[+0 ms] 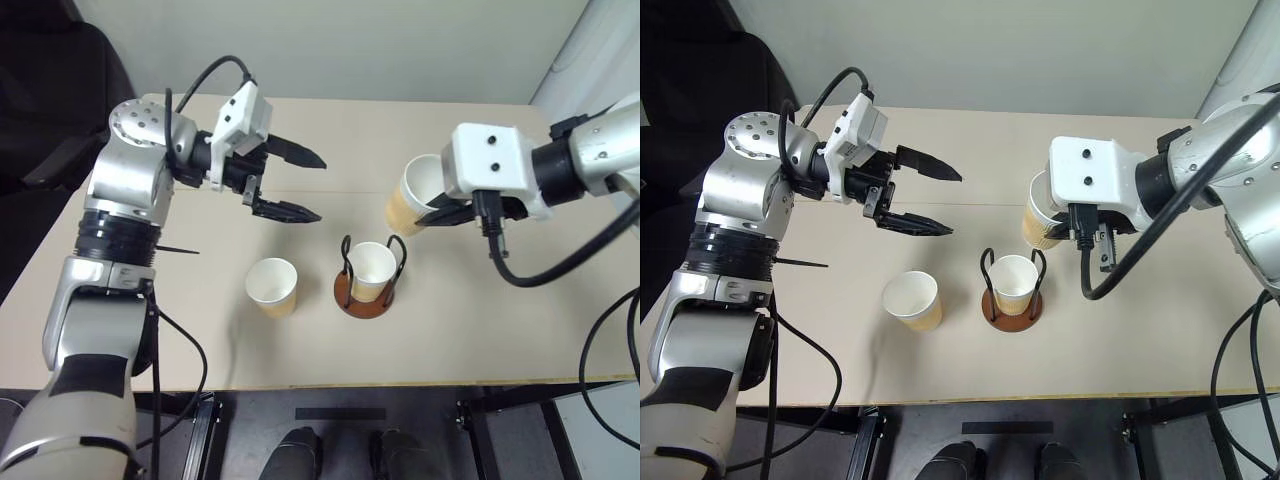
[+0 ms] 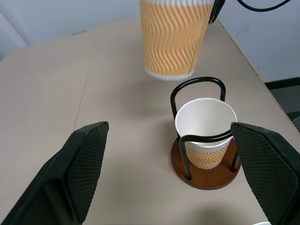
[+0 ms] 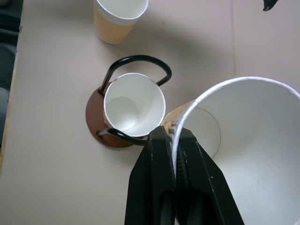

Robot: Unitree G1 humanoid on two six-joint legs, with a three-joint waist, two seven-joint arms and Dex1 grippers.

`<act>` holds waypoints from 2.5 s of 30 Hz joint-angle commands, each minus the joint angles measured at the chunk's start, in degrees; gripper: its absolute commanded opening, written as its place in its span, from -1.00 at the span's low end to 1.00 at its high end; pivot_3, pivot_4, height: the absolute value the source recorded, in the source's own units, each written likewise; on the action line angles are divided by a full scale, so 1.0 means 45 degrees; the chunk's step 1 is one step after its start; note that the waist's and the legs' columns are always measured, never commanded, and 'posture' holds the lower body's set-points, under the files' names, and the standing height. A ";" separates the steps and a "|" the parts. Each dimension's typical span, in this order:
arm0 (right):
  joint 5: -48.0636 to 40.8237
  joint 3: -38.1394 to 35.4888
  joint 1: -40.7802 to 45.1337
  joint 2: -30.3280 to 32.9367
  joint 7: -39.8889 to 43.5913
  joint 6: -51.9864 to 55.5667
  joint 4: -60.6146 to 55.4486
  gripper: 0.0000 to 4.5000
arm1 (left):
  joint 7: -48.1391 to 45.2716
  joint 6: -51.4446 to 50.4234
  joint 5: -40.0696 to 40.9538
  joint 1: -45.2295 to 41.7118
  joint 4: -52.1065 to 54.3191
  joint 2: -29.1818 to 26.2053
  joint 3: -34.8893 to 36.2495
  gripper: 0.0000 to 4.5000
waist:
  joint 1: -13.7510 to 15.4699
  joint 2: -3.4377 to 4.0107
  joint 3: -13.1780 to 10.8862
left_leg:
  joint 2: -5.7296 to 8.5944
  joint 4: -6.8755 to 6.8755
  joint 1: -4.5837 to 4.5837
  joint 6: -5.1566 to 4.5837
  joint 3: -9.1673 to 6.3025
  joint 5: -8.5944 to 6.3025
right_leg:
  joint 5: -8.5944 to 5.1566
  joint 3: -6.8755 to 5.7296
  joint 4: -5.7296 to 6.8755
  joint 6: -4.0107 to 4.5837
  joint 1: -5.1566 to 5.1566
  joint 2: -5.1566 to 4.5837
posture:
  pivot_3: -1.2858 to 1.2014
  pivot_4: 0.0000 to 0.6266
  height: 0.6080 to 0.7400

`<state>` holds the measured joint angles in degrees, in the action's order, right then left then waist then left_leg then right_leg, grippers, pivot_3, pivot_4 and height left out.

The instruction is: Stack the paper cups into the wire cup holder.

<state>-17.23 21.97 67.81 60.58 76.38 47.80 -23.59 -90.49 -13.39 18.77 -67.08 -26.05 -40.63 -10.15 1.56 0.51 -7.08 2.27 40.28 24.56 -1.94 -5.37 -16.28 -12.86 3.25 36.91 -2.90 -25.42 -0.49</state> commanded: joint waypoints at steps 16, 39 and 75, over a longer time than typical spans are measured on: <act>0.0731 0.0763 0.0707 -0.1903 0.0823 -0.0374 0.0241 -0.99 | -0.0446 -0.0194 0.1838 0.0195 0.1591 -0.2467 -0.1768 1.00 | -0.0079 0.0001 -0.0001 | 0.0003 -0.0018 0.0007 0.0001 -0.0004 0.0001 | -0.0010 -0.0004 -0.0017 0.0017 -0.0007 -0.0001 | 0.03 -0.52 1.00; 0.1606 0.1423 -0.0964 -0.2287 0.0955 -0.1427 0.0400 -0.99 | -0.0446 -0.0561 0.1835 0.0488 0.1780 -0.3568 -0.1119 1.00 | -0.0180 0.0001 -0.0001 | -0.0001 -0.0027 0.0003 0.0004 -0.0004 0.0002 | -0.0016 -0.0004 -0.0016 0.0029 -0.0008 0.0001 | 0.03 -0.52 1.00; -0.2972 -0.4236 -0.0555 -0.3243 -0.3333 0.4541 -0.1218 -0.35 | -0.0446 0.2218 -0.1413 0.1793 0.0949 -0.2938 -0.1357 1.00 | -0.0203 0.0003 -0.0001 | -0.0002 -0.0043 -0.0004 0.0017 -0.0008 0.0009 | -0.0021 -0.0002 -0.0013 0.0035 -0.0010 0.0003 | 0.03 -0.52 1.00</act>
<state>-28.74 5.47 65.32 44.73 62.22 67.37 -26.84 -90.66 -5.17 12.80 -58.49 -21.51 -53.65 -16.62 0.65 0.52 -7.09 2.27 40.08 24.55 -1.87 -5.40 -16.24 -12.96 3.24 36.85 -2.74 -25.46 -0.48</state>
